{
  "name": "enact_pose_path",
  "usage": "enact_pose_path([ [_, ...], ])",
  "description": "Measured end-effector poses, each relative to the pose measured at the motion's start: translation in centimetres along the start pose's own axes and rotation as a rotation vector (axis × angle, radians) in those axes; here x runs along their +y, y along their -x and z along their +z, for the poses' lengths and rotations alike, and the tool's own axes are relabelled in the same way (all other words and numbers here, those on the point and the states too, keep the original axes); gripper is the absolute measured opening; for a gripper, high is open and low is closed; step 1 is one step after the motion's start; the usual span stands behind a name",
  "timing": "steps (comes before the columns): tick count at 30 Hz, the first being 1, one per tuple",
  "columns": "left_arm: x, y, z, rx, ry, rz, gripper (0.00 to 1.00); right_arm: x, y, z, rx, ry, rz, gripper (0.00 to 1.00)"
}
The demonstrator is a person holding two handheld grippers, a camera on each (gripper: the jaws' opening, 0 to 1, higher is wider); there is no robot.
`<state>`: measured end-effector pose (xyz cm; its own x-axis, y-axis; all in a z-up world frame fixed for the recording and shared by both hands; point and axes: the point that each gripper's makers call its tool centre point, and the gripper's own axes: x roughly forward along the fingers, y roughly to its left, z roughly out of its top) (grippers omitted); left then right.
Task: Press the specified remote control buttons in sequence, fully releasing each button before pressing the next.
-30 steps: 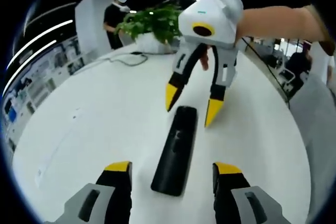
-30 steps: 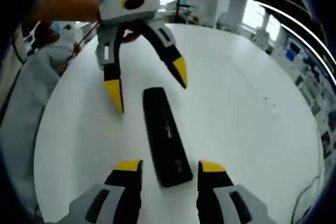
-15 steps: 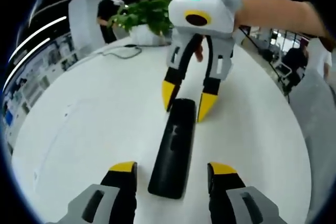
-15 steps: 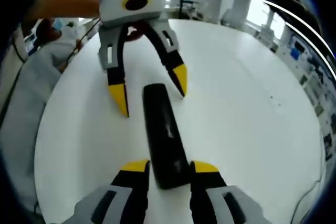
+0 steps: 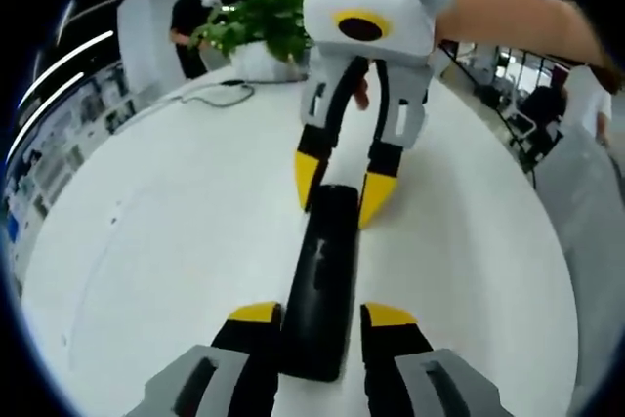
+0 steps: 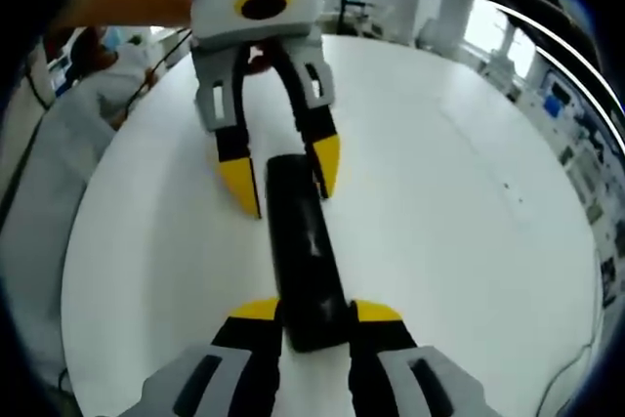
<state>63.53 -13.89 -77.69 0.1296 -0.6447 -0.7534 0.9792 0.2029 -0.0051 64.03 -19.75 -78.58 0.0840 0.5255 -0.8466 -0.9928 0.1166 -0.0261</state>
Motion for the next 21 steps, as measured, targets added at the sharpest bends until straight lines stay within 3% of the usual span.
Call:
enact_pose_path([
  [4,0.09,-0.12,0.07,0.006,-0.010,0.014,0.26,0.28,0.00,0.10,0.008,0.013,-0.002,0.23],
  [21,-0.22,0.56,-0.33,0.050,-0.052,0.033,0.24,0.62,0.17,0.49,0.016,0.062,-0.026,0.22],
])
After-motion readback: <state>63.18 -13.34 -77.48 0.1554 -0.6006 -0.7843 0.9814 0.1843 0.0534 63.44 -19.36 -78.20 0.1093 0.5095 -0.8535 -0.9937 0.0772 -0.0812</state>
